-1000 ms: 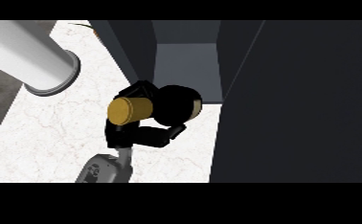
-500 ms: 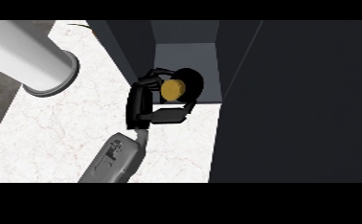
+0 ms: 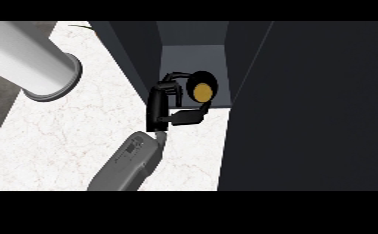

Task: Pick up the wine, place it into the cabinet and close the cabinet

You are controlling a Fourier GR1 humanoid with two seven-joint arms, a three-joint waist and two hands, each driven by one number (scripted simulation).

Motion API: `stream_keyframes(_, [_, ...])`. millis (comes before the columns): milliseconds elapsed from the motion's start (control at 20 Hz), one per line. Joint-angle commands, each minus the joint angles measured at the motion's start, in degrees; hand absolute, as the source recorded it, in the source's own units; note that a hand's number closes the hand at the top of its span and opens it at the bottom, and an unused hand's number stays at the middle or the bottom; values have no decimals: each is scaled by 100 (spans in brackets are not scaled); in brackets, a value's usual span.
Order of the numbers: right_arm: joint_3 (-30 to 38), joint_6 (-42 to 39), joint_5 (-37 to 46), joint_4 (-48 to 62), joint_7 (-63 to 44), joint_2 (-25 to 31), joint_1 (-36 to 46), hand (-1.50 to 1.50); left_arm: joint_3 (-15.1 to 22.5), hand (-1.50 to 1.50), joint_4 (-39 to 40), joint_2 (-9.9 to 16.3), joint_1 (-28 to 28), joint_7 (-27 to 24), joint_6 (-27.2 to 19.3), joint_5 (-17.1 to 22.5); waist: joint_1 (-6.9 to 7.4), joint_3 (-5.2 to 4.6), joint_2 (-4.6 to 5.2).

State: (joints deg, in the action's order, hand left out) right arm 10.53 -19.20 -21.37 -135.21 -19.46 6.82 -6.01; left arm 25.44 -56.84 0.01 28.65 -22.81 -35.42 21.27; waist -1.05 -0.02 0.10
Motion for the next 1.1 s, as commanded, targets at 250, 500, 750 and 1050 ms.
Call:
stream_keyframes(250, [461, -166, -881, -103, -77, 157, -110, -150, -41, 150, 1310, -1, 929, -771, 236, 987, -52, 0, 11])
stream_keyframes(500, [497, 18, -829, -40, -216, 169, 142, -150, -390, 150, 1817, -1, 1437, -842, 654, 1093, -21, 0, 9])
stream_keyframes(750, [194, 65, -478, 93, -119, 55, 382, -150, -226, 150, 2487, -1, 2125, -746, 674, 1789, -101, -3, 34])
stream_keyframes(1050, [177, -320, -511, -44, 135, -55, -153, -150, -303, 150, 3373, -1, 2628, -908, 697, 2057, -189, -1, 51])
